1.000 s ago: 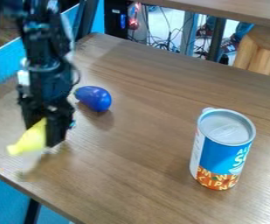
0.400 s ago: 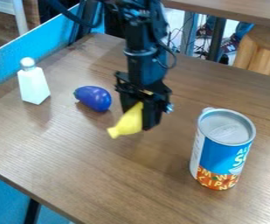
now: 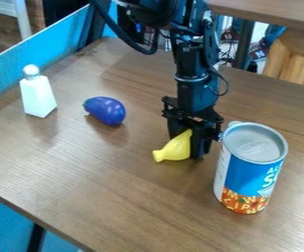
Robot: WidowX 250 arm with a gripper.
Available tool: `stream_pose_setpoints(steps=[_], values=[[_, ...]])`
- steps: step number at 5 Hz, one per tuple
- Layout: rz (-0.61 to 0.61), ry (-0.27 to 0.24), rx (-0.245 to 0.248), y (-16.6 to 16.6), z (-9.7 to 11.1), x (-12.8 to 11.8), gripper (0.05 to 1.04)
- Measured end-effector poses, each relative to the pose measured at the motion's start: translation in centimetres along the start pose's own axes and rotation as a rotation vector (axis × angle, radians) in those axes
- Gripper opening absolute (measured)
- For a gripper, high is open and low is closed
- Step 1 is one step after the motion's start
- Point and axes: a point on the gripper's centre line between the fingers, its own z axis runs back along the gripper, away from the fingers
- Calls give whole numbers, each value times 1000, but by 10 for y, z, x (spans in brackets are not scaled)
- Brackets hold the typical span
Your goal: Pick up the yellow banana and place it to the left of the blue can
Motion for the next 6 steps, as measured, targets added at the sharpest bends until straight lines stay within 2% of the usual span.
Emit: stream_pose_setpoints(steps=[1, 2, 3, 4, 5, 6], values=[[-4, -10, 16, 2, -2, -4, 645], [20, -3, 18, 1, 0, -21, 902], [87, -116, 8, 7, 26, -30, 1007], [115, -254, 27, 9, 68, -39, 1004], [134, -308, 59, 20, 99, -76, 1002], [190, -283, 114, 44, 110, -112, 1001]])
